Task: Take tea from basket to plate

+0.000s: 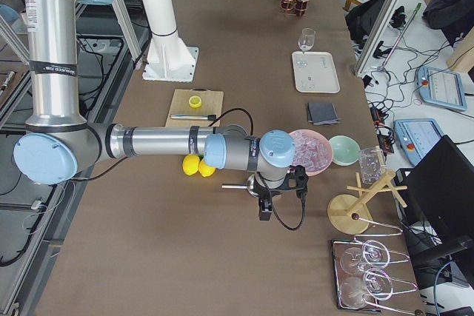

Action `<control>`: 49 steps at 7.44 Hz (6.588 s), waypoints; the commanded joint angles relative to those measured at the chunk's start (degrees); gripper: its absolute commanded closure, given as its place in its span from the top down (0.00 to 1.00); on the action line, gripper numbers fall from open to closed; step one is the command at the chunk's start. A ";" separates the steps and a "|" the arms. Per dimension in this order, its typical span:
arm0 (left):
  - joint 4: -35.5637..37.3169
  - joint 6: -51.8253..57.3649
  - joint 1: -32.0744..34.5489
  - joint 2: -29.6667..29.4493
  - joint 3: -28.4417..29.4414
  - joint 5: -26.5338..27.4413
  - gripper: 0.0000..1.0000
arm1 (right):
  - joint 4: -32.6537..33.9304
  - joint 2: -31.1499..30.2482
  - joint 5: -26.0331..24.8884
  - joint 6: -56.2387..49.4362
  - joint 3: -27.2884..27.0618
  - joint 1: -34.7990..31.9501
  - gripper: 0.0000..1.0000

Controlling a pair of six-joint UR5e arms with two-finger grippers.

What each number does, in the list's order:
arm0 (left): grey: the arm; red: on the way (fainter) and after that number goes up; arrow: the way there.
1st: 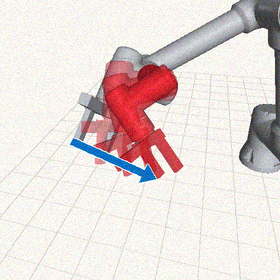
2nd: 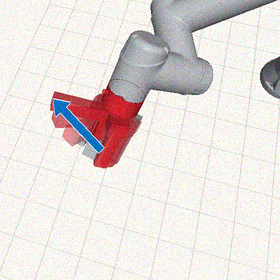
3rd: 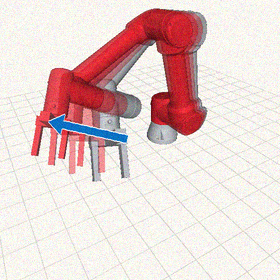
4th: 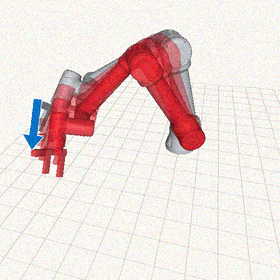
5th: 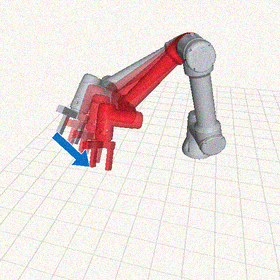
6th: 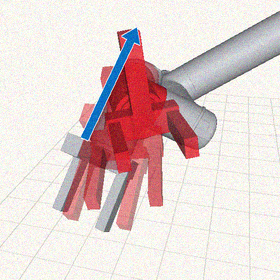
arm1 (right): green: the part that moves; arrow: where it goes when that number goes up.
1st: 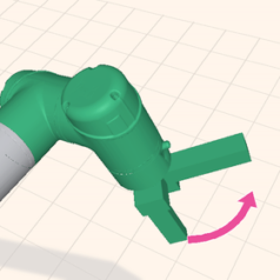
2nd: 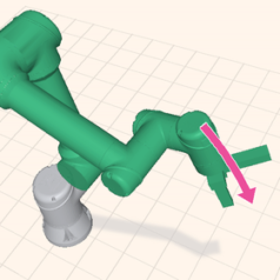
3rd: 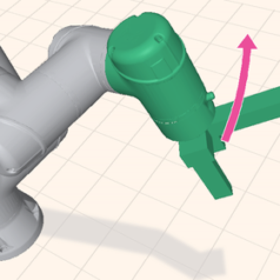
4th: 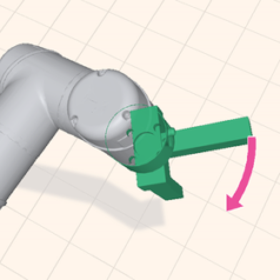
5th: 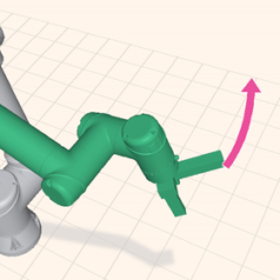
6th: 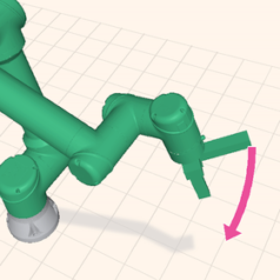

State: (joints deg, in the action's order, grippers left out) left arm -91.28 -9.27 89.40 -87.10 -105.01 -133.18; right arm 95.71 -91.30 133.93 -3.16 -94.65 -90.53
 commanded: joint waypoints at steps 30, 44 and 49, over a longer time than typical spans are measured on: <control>4.46 -103.14 -6.78 -28.22 19.32 -0.76 0.79 | 0.18 0.95 -0.25 0.70 -0.01 0.44 1.00; 9.86 -105.42 -4.77 -27.16 11.79 -4.60 0.00 | 0.18 0.95 -0.95 0.70 -0.19 0.44 1.00; 30.89 -110.93 -10.18 -36.99 -4.04 -4.54 0.00 | 0.18 1.04 -1.04 0.70 -0.45 0.44 1.00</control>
State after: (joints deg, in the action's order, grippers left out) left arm -63.94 -116.17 82.40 -120.39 -105.48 -137.66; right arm 95.89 -90.34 132.90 -2.46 -94.99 -90.08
